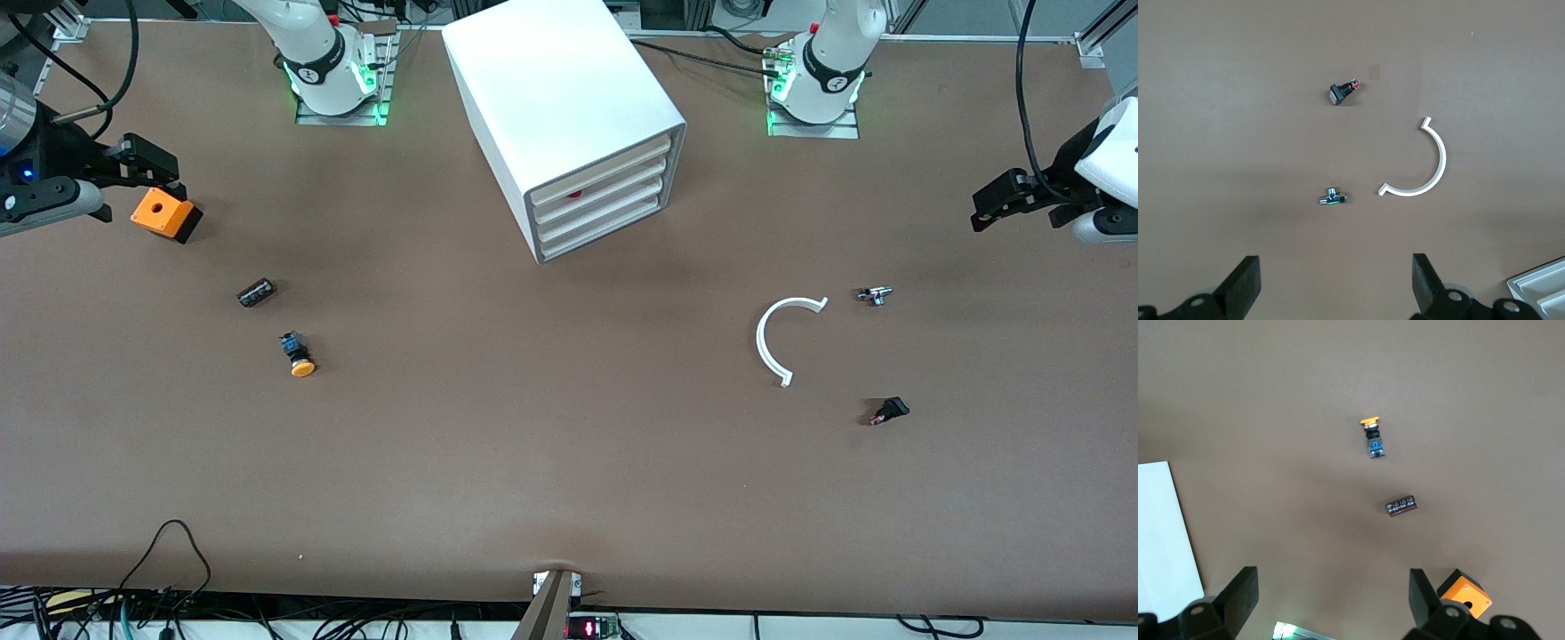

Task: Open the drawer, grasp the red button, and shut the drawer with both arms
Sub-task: 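Reach the left gripper toward the white cabinet's drawer handle, then grasp the drawer handle with the left gripper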

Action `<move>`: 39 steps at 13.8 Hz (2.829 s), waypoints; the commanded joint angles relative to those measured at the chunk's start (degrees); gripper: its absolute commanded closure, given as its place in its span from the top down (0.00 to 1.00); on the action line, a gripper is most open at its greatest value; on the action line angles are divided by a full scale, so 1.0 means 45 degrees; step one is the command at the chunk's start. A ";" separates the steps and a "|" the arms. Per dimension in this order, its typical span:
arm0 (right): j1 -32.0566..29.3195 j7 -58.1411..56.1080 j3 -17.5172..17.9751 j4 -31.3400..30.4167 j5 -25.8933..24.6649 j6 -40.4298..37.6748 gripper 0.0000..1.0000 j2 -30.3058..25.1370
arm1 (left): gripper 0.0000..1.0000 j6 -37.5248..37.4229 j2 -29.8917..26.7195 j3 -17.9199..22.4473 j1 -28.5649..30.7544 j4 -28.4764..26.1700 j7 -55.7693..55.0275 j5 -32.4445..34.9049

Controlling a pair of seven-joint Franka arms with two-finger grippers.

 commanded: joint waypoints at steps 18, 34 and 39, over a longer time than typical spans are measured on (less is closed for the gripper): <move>-0.0156 0.0169 0.0049 0.0325 0.0214 -0.0104 1.00 0.0140 | 0.96 -0.1931 0.6305 -0.1281 -0.0678 -0.0223 0.7883 -0.8140; -0.0156 0.0169 0.0049 0.0325 0.0214 -0.0084 1.00 0.0140 | 0.51 -0.1053 1.0491 -0.3546 -0.2513 -0.1707 1.2559 -1.4826; -0.0137 0.0169 0.0049 0.0325 0.0233 -0.0084 1.00 0.0140 | 0.40 -0.1032 1.0491 -0.3566 -0.2592 -0.2059 1.2736 -1.5003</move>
